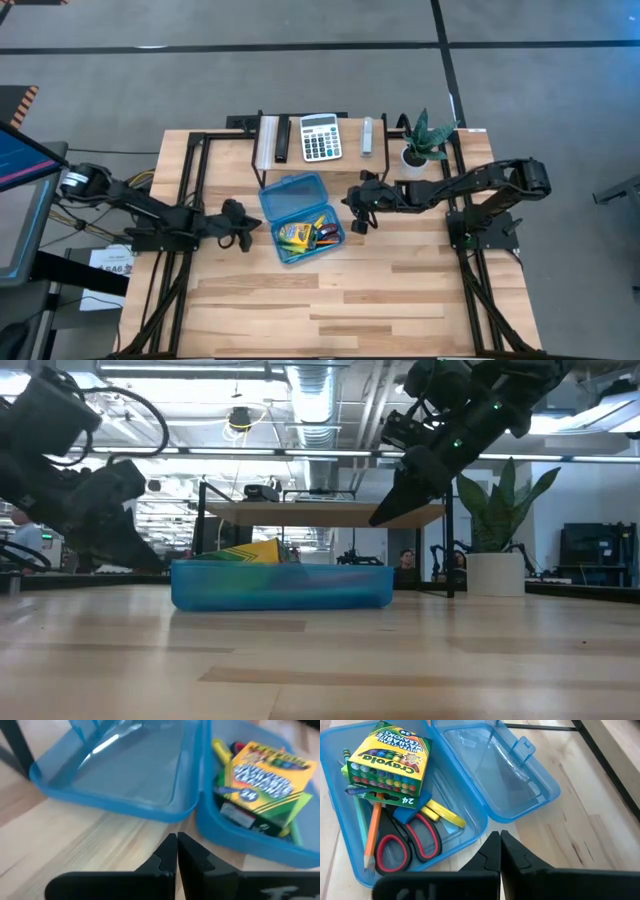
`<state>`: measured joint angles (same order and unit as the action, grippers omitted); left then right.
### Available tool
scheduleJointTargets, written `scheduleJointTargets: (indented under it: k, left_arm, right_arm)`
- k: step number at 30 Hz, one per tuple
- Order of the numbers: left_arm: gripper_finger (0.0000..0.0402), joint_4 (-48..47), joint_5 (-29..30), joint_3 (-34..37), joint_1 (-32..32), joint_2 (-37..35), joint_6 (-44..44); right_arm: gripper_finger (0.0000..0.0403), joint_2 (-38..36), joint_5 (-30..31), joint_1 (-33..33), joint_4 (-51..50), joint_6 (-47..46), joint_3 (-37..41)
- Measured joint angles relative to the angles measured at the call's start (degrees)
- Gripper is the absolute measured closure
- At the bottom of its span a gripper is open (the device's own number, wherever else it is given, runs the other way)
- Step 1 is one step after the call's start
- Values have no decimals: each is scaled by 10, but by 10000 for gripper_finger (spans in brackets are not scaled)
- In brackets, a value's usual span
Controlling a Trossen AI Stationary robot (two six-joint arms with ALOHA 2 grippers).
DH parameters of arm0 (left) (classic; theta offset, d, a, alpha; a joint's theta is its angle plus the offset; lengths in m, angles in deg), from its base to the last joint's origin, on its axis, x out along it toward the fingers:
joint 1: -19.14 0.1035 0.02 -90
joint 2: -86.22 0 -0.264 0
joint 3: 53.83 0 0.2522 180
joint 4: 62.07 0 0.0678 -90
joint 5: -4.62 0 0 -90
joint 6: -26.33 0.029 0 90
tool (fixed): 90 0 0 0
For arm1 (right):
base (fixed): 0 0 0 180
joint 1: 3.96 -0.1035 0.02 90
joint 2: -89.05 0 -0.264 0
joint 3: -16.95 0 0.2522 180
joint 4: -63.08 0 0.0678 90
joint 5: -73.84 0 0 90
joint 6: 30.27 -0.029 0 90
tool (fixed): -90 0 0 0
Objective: Pack school essentials
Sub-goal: Close the supply box
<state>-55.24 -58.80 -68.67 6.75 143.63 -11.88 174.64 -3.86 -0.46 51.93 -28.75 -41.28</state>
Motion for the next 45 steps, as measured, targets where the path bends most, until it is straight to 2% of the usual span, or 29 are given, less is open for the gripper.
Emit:
scheduleJointTargets:
  k: [8, 17, 20, 26, 31, 45]
  left_arm:
    - [401, -3, -34, -28, 15, 78, -22]
    - [401, 2, -26, -111, 24, 225, 16]
    - [401, 3, -24, -127, 27, 257, 19]
    - [401, 0, -36, -134, 28, 259, 31]
    - [401, -2, -50, -134, 29, 256, 34]
    - [401, -2, -91, -134, 29, 256, 39]
  right_arm:
    - [398, 22, 5, -27, -23, -56, 9]
    - [398, 121, 12, -20, 7, -61, -4]
    - [397, 144, -7, -18, 5, -61, -11]
    - [396, 161, -56, -38, 6, -76, -19]
    - [396, 156, -68, -77, 0, -95, -19]
    - [395, 155, -170, -163, 7, -132, -19]
